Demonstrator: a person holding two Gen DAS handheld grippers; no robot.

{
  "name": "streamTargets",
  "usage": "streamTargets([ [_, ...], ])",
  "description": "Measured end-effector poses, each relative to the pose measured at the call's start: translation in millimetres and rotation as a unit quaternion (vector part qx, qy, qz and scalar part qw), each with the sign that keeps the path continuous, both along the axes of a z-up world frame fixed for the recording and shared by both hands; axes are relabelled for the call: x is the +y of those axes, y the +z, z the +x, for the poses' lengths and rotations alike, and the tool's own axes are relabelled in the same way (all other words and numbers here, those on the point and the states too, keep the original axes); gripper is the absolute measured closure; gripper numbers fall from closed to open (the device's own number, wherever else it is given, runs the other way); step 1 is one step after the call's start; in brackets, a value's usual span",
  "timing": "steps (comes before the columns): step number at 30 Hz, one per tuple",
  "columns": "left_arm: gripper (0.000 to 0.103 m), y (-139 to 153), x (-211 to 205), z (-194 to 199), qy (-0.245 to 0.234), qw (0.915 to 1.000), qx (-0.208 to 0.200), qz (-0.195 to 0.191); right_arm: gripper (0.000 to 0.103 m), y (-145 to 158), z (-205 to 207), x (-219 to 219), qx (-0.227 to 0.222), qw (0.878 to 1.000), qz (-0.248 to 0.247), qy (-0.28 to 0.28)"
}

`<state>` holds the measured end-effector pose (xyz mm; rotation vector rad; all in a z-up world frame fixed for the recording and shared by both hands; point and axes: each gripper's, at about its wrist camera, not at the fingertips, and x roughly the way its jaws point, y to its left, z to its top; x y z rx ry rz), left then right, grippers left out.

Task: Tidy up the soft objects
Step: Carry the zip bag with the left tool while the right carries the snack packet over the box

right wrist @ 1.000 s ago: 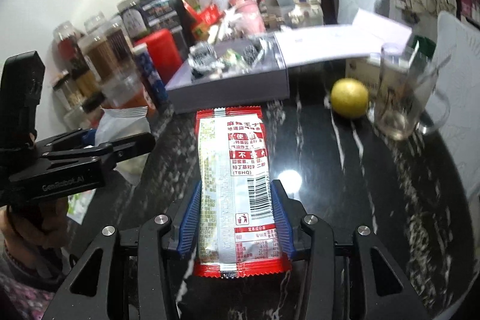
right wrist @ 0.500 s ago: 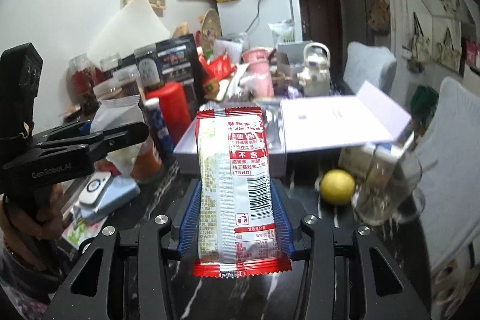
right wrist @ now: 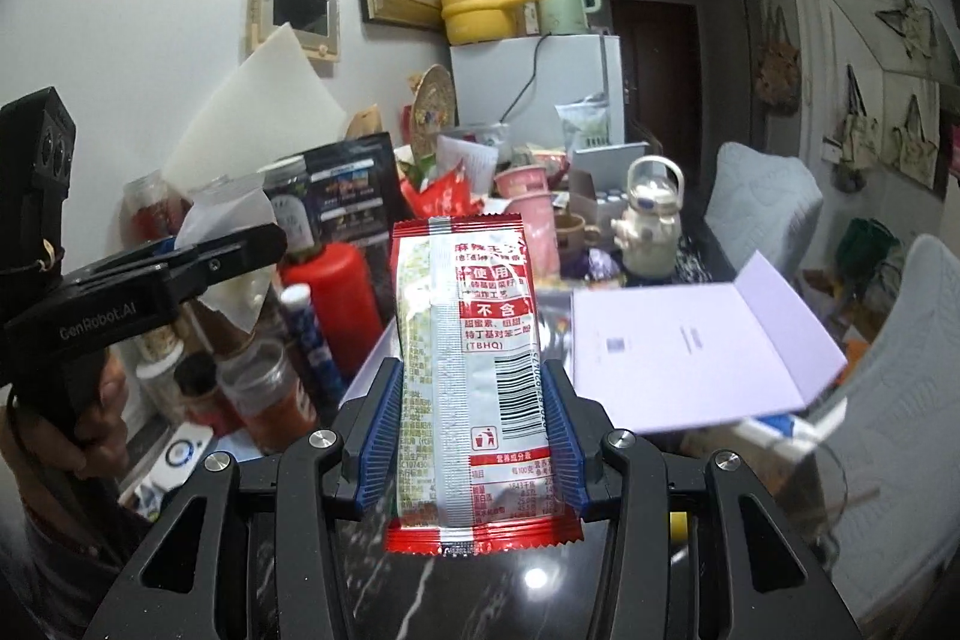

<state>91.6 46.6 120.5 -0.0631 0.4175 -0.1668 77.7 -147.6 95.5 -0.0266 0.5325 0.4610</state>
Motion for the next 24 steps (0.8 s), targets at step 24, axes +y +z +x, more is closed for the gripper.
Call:
streamTargets([
  [24, 0.037, -27.1, 2.2, 145.9, 0.034, 0.9989, 0.029, -0.011, 0.058, -16.0, 151.1, 36.6, -0.011, 1.0, -0.013, 0.009],
])
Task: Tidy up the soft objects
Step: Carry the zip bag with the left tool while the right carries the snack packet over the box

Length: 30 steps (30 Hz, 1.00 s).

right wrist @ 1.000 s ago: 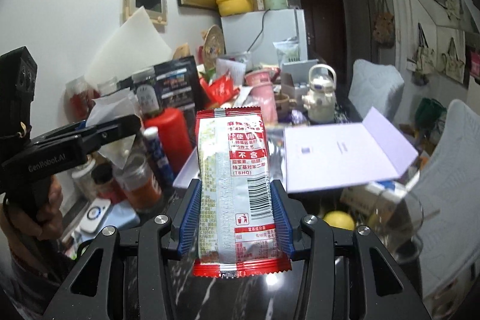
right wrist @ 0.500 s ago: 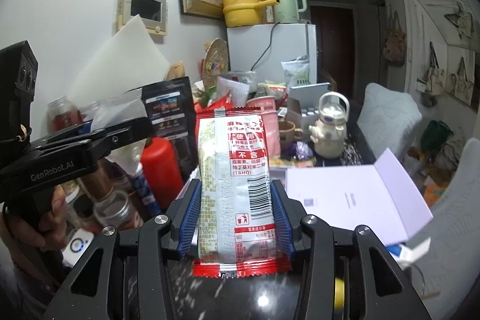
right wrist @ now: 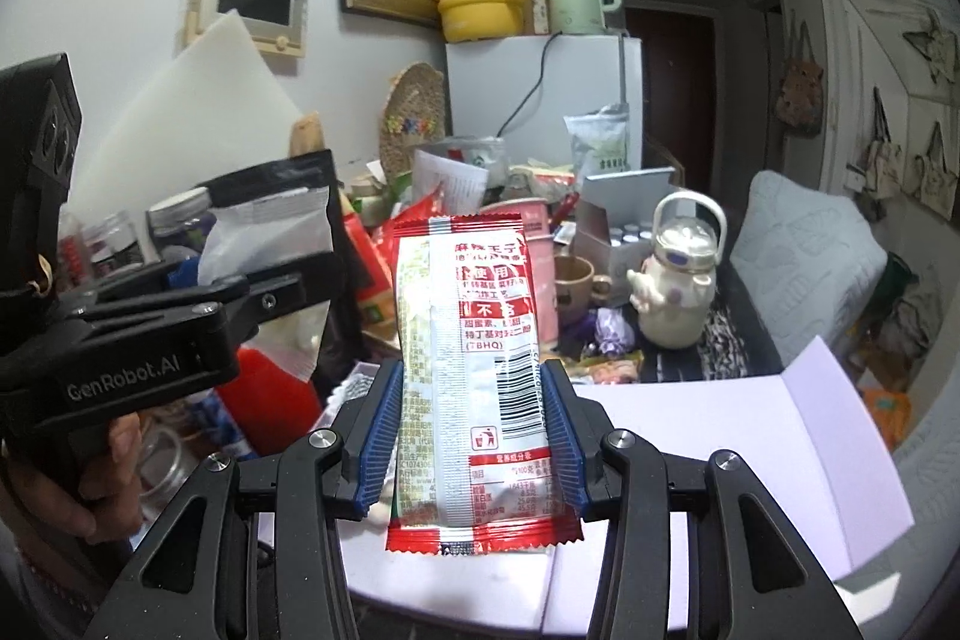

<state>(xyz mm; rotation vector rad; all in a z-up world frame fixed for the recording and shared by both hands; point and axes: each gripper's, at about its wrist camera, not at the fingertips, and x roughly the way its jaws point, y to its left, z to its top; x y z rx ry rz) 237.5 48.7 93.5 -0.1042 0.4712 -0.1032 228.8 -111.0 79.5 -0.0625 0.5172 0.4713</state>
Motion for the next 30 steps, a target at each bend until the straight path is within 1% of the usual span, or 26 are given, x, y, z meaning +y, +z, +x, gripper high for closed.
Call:
streamTargets([
  [3, 0.037, -10.5, 3.5, 14.7, 0.01, 0.9999, 0.011, 0.005, 0.058, -12.1, 16.3, 6.3, 0.011, 1.0, -0.002, 0.005],
  [6, 0.037, -20.4, 7.3, 24.8, 0.016, 0.9996, 0.022, 0.002, 0.058, -20.7, 27.4, 10.9, 0.018, 1.0, -0.009, 0.004],
  [10, 0.037, -31.0, 8.8, 36.3, 0.026, 0.999, 0.034, 0.015, 0.058, -33.8, 42.9, 15.9, 0.034, 0.999, -0.014, 0.002],
  [13, 0.037, -40.3, 7.9, 43.1, 0.034, 0.998, 0.046, 0.026, 0.058, -44.7, 49.8, 16.4, 0.047, 0.999, -0.012, -0.003],
  [15, 0.037, -44.8, 6.5, 48.8, 0.041, 0.9971, 0.05, 0.041, 0.058, -51.0, 52.3, 19.1, 0.055, 0.998, -0.022, 0.0],
  [19, 0.037, -55.7, 6.8, 57.8, 0.04, 0.9962, 0.066, 0.042, 0.058, -63.5, 56.8, 21.2, 0.07, 0.997, -0.034, -0.002],
  [22, 0.037, -64.7, 5.5, 64.4, 0.046, 0.9946, 0.074, 0.057, 0.058, -70.8, 60.4, 23.3, 0.08, 0.996, -0.041, -0.001],
  [26, 0.037, -75.7, 7.7, 73.1, 0.044, 0.9935, 0.093, 0.049, 0.058, -81.5, 66.0, 26.1, 0.095, 0.994, -0.055, -0.01],
  [30, 0.037, -85.3, 9.2, 79.6, 0.046, 0.9918, 0.108, 0.05, 0.058, -89.6, 71.4, 25.7, 0.11, 0.992, -0.058, -0.017],
])
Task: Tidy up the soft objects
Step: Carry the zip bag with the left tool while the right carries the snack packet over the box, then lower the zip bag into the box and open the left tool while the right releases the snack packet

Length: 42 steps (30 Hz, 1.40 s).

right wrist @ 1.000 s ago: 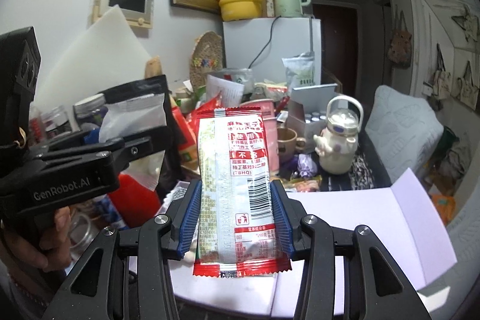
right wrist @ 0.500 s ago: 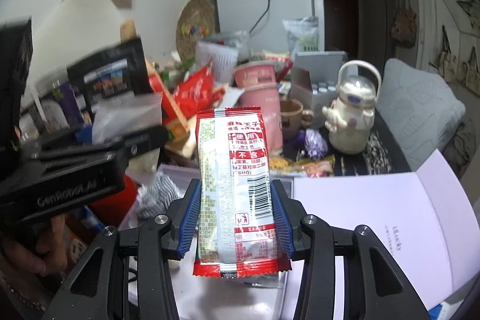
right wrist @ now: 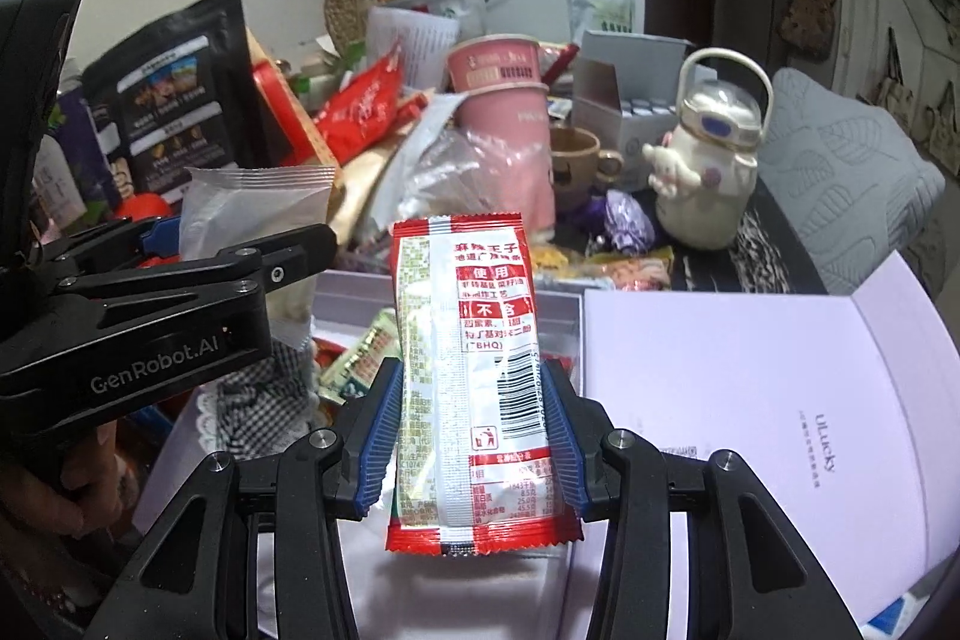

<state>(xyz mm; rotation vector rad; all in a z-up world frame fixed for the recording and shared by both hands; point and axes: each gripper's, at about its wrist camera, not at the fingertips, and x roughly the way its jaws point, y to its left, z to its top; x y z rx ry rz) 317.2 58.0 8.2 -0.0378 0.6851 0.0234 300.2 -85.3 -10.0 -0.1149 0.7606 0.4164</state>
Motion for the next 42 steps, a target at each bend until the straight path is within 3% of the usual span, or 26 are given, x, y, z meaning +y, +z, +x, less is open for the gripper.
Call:
streamTargets([
  [14, 0.037, -41.5, -2.1, 22.5, 0.009, 0.997, 0.071, 0.03, 0.058, -25.2, 17.2, -4.3, 0.041, 0.999, 0.0, -0.014],
  [20, 0.037, -50.2, -5.2, 25.5, 0.01, 0.9954, 0.082, 0.049, 0.058, -25.5, 18.1, -6.5, 0.045, 0.999, 0.001, -0.014],
  [28, 0.037, -56.3, -1.7, 29.4, 0.014, 0.9935, 0.103, 0.046, 0.058, -21.1, 14.3, -1.8, 0.049, 0.999, 0.011, 0.002],
  [33, 0.032, -61.5, -8.0, 33.5, 0.013, 0.9905, 0.118, 0.069, 0.057, -25.1, 14.1, 2.5, 0.049, 0.999, 0.004, 0.007],
  [35, 0.024, -65.7, -10.5, 35.9, 0.017, 0.9883, 0.129, 0.08, 0.056, -28.0, 15.1, 3.1, 0.048, 0.999, -0.006, 0.007],
  [42, 0.022, -69.2, -12.4, 39.5, 0.024, 0.9864, 0.137, 0.087, 0.053, -36.9, 20.0, -0.3, 0.059, 0.998, -0.017, -0.004],
])
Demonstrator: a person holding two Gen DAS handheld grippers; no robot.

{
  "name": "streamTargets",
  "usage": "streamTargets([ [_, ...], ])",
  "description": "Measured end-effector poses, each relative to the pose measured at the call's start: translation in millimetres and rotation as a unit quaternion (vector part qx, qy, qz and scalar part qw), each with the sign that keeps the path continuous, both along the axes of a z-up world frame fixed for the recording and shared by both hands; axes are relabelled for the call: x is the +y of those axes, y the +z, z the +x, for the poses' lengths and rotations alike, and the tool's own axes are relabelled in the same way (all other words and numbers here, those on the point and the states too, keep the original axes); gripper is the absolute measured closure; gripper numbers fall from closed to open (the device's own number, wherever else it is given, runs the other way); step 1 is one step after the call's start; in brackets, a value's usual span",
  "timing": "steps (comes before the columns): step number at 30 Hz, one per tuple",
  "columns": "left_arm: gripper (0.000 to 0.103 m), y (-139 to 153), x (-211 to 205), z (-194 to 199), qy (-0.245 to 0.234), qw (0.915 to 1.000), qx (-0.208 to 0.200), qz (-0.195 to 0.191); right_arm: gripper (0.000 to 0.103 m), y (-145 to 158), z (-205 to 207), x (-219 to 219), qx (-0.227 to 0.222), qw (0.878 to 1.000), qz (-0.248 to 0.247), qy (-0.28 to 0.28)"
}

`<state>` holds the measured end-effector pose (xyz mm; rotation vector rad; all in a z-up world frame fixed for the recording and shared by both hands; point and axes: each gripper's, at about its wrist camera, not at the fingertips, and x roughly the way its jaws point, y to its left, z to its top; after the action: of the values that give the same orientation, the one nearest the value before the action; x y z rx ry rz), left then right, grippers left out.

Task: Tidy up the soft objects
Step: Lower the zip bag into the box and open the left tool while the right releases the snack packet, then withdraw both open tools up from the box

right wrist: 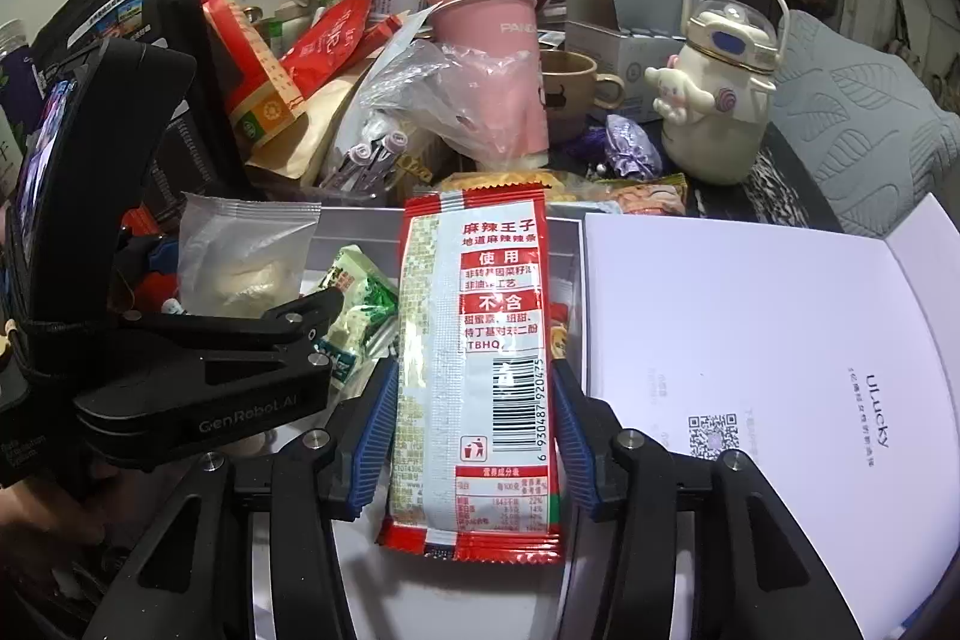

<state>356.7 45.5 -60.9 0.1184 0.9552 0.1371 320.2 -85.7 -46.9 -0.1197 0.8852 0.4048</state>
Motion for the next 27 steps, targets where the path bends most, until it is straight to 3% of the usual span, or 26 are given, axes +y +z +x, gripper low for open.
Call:
streamTargets([
  [4, 0.022, 1.0, -3.9, 0.8, 0.006, 0.9999, -0.001, 0.013, 0.051, -0.1, -1.3, 2.2, 0.0, 1.0, -0.011, 0.005],
  [19, 0.021, 30.6, 1.0, -21.0, -0.007, 0.9972, -0.03, -0.068, 0.044, 11.1, -15.0, -5.3, 0.002, 1.0, 0.008, -0.011],
  [27, 0.021, 51.7, -10.3, -45.6, -0.032, 0.9947, -0.063, -0.074, 0.044, 28.4, -29.9, -13.2, -0.021, 0.999, -0.003, -0.029],
])
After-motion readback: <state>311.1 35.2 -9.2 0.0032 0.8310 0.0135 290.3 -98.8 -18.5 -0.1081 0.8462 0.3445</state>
